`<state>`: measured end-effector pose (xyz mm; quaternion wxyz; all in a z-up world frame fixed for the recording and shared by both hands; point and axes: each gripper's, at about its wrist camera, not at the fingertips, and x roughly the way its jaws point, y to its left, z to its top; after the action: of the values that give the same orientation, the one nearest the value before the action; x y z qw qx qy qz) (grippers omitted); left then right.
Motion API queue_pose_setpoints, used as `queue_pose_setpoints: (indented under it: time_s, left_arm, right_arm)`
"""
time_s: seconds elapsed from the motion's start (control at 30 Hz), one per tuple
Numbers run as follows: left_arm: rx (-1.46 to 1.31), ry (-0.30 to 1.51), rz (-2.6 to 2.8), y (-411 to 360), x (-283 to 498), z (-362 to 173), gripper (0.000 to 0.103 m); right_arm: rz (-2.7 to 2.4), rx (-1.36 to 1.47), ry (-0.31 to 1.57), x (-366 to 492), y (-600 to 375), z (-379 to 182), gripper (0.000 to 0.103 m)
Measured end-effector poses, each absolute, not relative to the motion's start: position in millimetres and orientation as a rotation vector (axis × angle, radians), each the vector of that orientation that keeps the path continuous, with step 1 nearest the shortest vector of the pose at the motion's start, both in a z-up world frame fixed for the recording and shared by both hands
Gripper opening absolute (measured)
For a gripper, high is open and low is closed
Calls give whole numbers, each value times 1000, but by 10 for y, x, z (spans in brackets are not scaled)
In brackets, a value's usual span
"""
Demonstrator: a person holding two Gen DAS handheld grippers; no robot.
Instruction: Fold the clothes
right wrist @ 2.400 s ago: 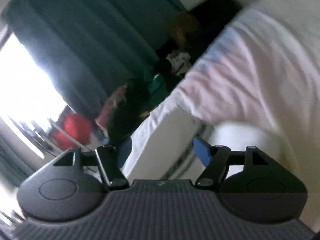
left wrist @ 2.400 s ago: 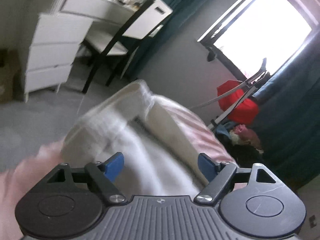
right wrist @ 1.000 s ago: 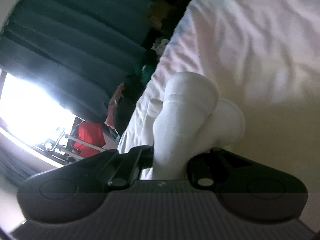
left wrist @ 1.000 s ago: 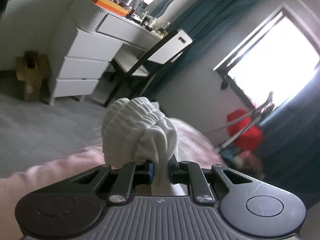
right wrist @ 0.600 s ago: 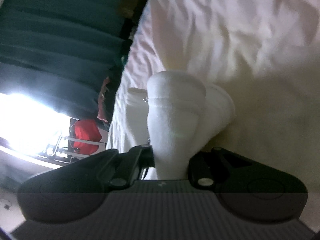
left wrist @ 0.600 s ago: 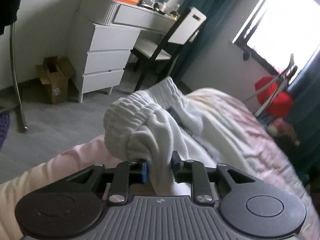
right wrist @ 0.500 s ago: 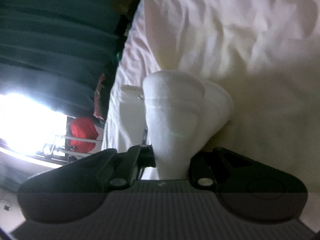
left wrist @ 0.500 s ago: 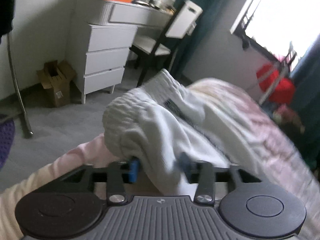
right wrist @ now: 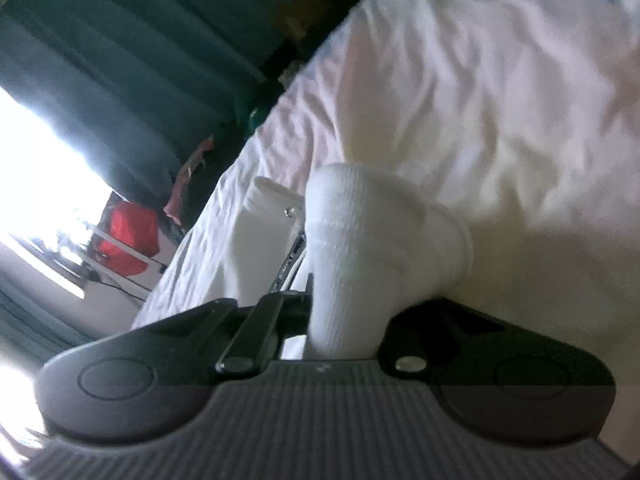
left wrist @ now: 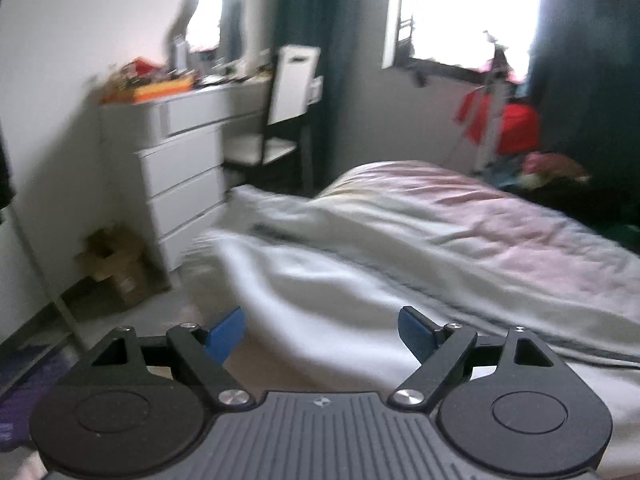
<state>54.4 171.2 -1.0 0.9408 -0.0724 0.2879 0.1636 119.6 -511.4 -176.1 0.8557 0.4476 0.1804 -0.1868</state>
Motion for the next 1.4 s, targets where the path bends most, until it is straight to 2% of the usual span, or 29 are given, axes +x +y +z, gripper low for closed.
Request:
queue_pose_setpoints:
  time_s: [0.23,0.5,0.7,0.93,1.07,1.2,1.4]
  left_arm:
    - [-46,564,87,624,886,-400,87]
    - [119,664,21,254,1137,-1161,87]
    - [71,661,2,362,1121,-1092,87]
    - [37,600,-10,490,987,-826,87]
    - [-37,545,-7,670,906,-657,88]
    - [-200,519,6,884,867,-602,89]
    - [-310,525,-10,1066,827,-611,89]
  right_arm:
    - [-460,777,352,1277,-4902,-1507,10]
    - [-485,540,317,1285,-4596,-1208,10]
    - [-412,260,218,1311,-4108,-769,10]
    - [-232,-104,63,1149,-2888,-290,10]
    - [-101,-302,40,1046,-2111,-355,10]
    - [46,-464,102,963,-1435,-748,10]
    - [250,-603,379,903,-949,-1495,11]
